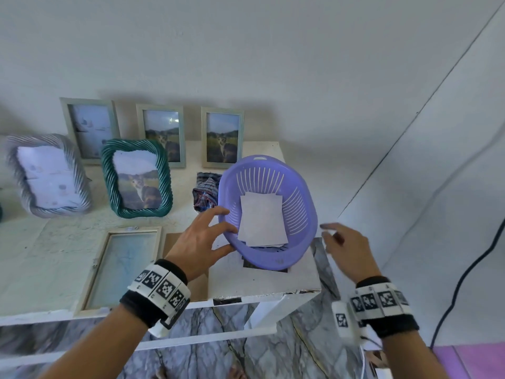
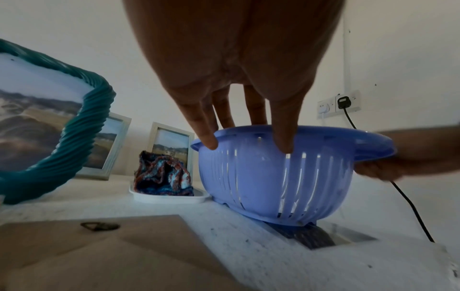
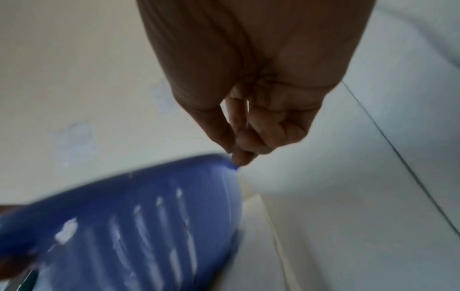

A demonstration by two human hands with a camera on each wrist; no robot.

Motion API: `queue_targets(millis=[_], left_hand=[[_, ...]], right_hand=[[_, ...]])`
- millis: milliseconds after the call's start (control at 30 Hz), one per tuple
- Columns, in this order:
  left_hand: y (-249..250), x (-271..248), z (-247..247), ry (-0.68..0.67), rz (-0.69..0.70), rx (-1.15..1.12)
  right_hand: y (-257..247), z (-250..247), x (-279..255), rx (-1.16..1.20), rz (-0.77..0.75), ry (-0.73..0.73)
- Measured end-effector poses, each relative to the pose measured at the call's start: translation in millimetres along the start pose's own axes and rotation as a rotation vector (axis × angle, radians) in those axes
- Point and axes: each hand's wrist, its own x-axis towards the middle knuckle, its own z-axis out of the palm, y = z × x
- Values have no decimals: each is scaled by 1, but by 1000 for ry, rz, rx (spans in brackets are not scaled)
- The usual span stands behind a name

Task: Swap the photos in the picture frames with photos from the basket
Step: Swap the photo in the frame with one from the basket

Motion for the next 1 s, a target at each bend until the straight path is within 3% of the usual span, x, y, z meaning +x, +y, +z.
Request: queue_targets(millis=[100, 167, 300, 400, 567, 700, 1000], left_hand=[[0, -5, 1, 6, 2, -12], [0, -7, 1, -6, -4, -42], [0, -7, 1, -21, -47, -70], [0, -7, 2, -20, -78, -81], [1, -6, 2, -40, -103, -76], [1, -6, 2, -50, -106, -78], [2, -5, 2, -59, -100, -71]], right_hand=[[-37, -33, 20, -69, -169, 82], [-67, -40, 42, -139, -264, 40], [-124, -18, 92, -361, -398, -236], [-158, 19, 121, -579, -383, -439], [-145, 78, 160, -943, -370, -612], [-133, 80, 145, -1096, -511, -549], [-136, 80, 137, -1056, -496, -528]])
